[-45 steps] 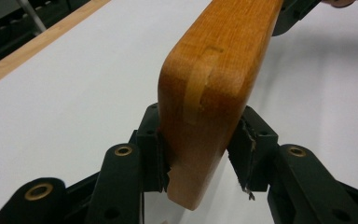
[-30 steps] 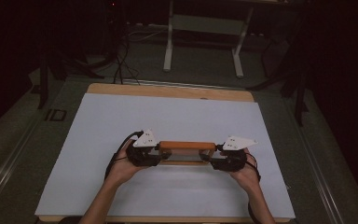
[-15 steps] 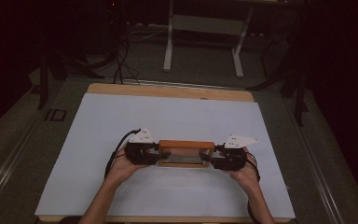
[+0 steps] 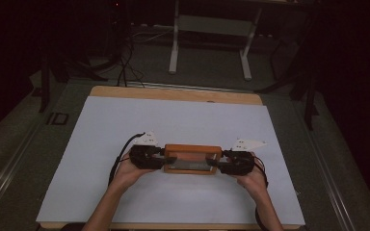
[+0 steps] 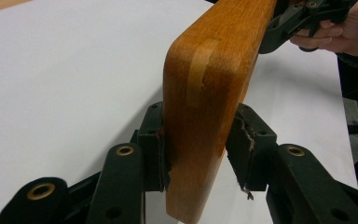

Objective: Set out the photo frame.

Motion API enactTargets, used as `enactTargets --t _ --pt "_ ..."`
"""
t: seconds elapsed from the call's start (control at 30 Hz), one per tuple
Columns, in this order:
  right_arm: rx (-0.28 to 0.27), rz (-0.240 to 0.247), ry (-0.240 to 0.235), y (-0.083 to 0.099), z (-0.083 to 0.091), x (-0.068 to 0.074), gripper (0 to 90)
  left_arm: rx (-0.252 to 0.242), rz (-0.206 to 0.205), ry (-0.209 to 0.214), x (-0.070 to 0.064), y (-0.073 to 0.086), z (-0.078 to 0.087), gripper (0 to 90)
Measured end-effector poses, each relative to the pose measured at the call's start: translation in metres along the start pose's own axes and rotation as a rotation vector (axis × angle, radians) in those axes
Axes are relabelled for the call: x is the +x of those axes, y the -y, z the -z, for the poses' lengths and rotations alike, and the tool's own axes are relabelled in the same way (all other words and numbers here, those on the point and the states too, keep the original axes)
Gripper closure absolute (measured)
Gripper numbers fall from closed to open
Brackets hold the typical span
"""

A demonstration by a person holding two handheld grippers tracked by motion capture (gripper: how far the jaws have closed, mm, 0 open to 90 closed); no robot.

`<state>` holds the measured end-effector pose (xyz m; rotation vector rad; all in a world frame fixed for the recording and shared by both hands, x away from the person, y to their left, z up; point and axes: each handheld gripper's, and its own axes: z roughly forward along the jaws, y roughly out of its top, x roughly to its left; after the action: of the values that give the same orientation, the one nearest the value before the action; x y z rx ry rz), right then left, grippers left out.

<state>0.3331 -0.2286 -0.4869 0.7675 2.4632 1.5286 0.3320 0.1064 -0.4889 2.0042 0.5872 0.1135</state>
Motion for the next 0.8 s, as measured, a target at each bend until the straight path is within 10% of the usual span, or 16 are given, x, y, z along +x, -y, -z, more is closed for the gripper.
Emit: enactTargets --t 0.8 --pt "0.043 -0.098 -0.018 0.011 -0.010 -0.012 53.7 0.029 0.118 0.017 0.011 0.010 -0.015 58.7"
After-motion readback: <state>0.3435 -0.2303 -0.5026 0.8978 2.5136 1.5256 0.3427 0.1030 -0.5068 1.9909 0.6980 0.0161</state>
